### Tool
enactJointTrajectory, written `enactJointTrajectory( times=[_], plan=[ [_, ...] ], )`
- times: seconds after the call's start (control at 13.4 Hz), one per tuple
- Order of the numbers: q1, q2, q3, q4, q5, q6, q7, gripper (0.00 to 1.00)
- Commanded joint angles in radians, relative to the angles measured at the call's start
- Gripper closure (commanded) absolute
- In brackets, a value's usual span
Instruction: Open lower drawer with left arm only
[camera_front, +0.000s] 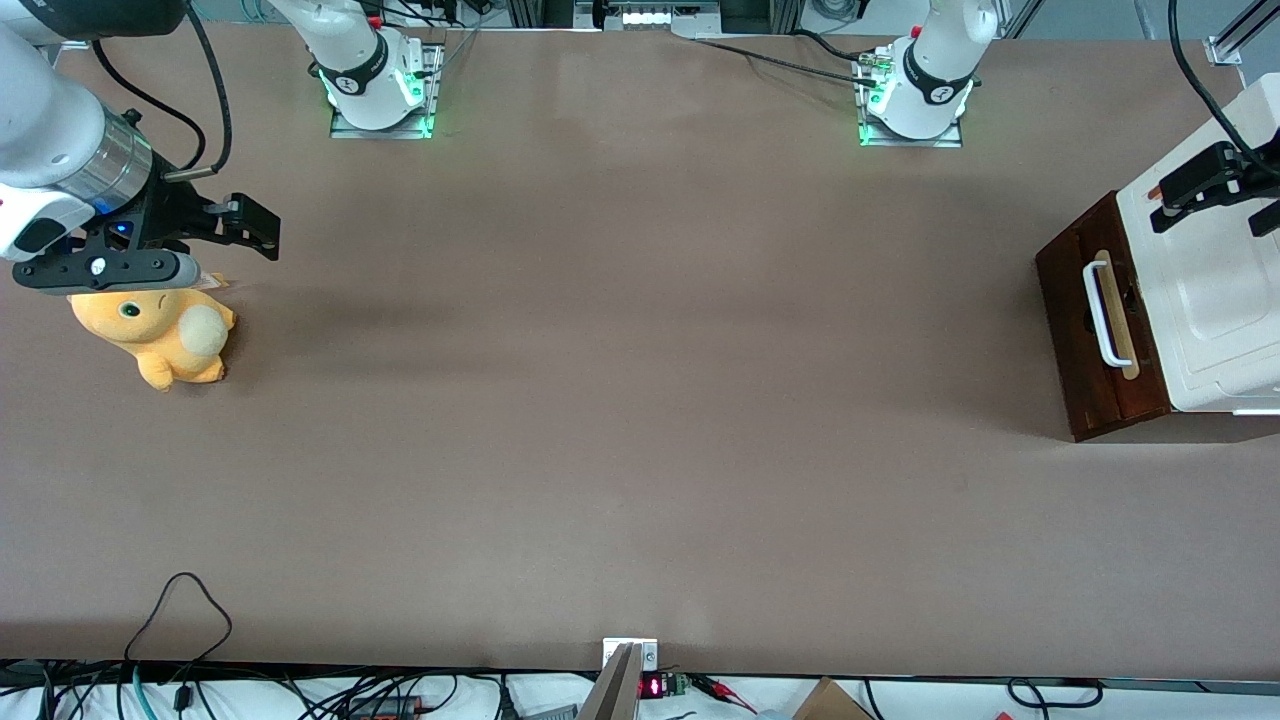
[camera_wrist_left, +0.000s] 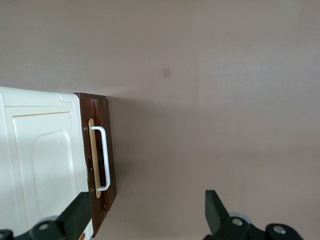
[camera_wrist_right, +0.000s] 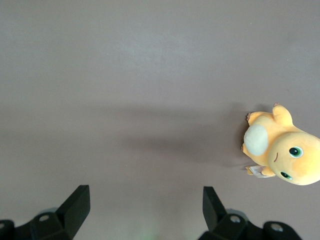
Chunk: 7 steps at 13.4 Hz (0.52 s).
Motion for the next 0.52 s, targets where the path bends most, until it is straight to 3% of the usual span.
enactJointTrajectory(
  times=[0.0, 0.45],
  plan=[
    [0.004, -0.010, -0.002, 0.004, -0.026, -0.006, 0.001, 0.00],
    [0.004, -0.007, -0.002, 0.004, -0.015, -0.004, 0.004, 0.00]
  ],
)
